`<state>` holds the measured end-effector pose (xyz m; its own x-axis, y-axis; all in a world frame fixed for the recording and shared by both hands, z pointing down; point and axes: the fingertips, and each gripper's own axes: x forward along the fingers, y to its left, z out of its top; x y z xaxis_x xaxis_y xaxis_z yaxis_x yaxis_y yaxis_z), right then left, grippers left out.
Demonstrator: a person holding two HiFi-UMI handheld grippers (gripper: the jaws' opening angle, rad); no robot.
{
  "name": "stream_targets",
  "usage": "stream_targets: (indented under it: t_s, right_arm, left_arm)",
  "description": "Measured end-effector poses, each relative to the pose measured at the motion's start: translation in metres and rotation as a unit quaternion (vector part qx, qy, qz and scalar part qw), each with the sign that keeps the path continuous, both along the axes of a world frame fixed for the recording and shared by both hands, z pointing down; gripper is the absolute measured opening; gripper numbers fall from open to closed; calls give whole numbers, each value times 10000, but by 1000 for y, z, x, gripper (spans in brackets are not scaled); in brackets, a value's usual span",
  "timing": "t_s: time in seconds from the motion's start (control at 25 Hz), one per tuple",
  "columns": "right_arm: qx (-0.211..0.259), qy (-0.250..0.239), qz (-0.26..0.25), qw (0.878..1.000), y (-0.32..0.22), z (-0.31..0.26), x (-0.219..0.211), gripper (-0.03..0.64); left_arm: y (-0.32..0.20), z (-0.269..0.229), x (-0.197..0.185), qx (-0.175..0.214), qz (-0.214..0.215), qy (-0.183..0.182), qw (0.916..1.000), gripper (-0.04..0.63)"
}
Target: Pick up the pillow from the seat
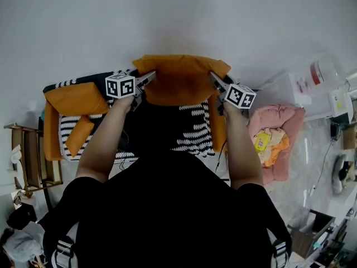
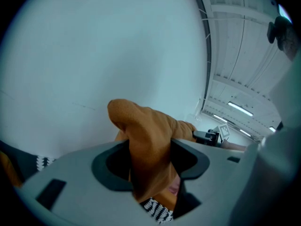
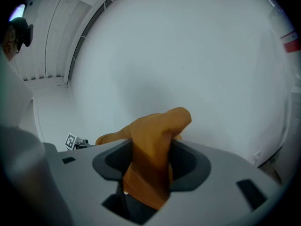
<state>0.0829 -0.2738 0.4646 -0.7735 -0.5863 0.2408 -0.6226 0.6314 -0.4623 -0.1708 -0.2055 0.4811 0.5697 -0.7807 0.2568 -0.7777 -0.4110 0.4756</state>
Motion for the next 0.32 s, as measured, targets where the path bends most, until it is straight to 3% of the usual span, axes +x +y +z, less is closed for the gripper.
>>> stream_targets:
  t_s: [0.32]
  right_arm:
    - [-20,44,4,10000,32,-5,-2,232]
  left_arm:
    - [29,-6,-4,-10,42,-28,10000,241]
